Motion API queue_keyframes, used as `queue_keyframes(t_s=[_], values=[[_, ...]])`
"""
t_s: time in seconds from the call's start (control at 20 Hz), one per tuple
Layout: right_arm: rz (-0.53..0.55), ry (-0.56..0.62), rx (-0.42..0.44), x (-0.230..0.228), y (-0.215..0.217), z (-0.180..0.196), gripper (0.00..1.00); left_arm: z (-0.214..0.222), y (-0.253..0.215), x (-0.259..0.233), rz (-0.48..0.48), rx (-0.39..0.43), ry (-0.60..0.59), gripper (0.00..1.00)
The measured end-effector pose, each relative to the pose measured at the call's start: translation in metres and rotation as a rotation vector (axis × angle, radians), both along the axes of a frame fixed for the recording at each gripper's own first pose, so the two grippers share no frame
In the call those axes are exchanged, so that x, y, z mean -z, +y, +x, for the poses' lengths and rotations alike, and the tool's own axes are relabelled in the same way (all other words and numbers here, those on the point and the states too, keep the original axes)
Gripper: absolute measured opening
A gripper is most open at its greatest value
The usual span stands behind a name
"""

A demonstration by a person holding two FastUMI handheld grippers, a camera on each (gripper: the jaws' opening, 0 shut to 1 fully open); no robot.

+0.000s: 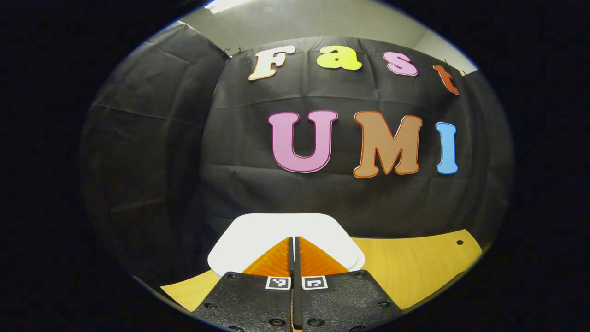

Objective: Press the lid of the desktop garbage bin to open it, pick up the crumpled paper on the desktop and throw it into the bin, then pick up the pop can on the desktop and drop it into the bin, and finally close the garbage bin lid.

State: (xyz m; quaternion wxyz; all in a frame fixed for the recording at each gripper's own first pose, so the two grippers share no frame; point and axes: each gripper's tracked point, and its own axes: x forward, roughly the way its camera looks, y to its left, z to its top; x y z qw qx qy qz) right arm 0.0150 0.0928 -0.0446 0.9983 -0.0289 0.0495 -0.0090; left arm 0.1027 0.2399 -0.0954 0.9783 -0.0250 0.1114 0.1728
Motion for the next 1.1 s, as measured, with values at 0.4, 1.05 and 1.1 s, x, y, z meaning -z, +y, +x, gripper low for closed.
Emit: queue_keyframes(t_s=[0.4, 1.05, 1.1], values=[[-0.012, 0.026, -0.011, 0.004, 0.003, 0.006, 0.99, -0.004, 0.001, 0.019, 0.086, -0.004, -0.022, 0.00], [0.010, -0.003, -0.049, -0.005, 0.004, 0.015, 0.99, -0.002, -0.014, -0.028, 0.010, 0.055, -0.161, 0.00], [0.010, -0.002, -0.050, -0.004, 0.003, 0.016, 0.98, -0.003, -0.027, -0.037, -0.010, 0.104, -0.193, 0.20]])
